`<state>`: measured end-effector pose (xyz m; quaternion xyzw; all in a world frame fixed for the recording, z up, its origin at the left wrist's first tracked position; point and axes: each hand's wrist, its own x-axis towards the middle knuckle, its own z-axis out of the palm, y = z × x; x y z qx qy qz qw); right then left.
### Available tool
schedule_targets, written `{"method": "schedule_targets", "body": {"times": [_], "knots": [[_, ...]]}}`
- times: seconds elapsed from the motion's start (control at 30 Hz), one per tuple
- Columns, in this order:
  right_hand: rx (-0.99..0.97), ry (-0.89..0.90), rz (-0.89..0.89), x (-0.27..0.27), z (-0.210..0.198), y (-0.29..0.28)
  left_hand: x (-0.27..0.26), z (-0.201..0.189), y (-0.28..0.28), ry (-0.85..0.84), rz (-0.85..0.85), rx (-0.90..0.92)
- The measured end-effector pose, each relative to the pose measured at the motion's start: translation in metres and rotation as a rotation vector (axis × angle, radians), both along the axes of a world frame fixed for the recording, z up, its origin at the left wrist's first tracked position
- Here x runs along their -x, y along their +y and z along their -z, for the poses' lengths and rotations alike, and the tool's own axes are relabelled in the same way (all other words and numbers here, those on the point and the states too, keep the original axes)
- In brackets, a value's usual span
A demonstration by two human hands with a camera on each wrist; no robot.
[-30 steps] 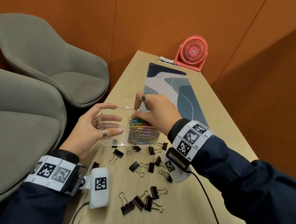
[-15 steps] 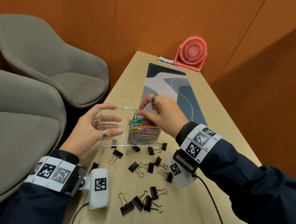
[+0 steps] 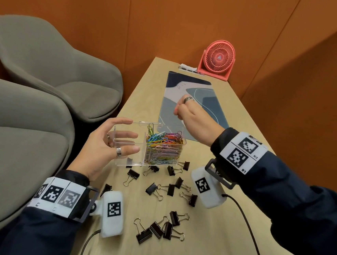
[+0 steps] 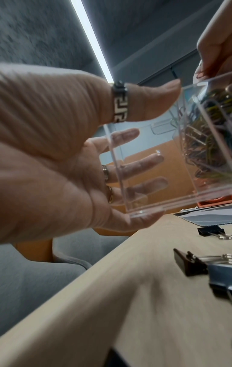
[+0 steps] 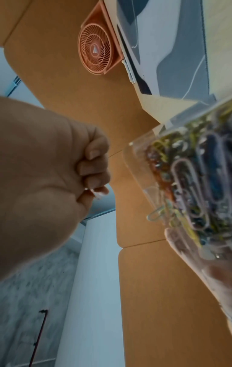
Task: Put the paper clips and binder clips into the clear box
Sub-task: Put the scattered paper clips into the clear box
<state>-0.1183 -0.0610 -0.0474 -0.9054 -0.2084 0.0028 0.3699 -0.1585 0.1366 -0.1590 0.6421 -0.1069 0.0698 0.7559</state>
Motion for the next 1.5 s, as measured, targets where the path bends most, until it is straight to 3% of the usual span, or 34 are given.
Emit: {"method": "schedule_targets", "body": {"times": [0.1, 0.23, 0.7, 0.83, 1.13, 1.27, 1.5], "knots": [[0.152, 0.051, -0.100, 0.003, 0.003, 0.001, 0.000, 0.000, 0.000, -0.002, 0.001, -0.002], [0.300, -0.036, -0.197, 0.007, 0.011, 0.008, 0.000, 0.000, 0.000, -0.002, -0.002, -0.008], [0.212, -0.325, -0.129, 0.001, 0.023, 0.020, 0.001, -0.001, 0.000, -0.003, 0.007, -0.015], [0.277, -0.359, -0.156, 0.003, 0.023, 0.020, 0.001, 0.000, 0.001, 0.003, 0.004, -0.032], [-0.056, -0.061, -0.085, 0.008, 0.018, 0.009, 0.002, -0.001, -0.001, 0.014, -0.012, -0.036], [0.064, -0.026, -0.128, 0.003, 0.015, 0.004, 0.001, -0.001, -0.001, 0.013, -0.009, -0.041], [0.184, -0.224, -0.251, 0.005, 0.013, 0.002, 0.002, -0.002, -0.001, 0.014, -0.012, -0.041]]}}
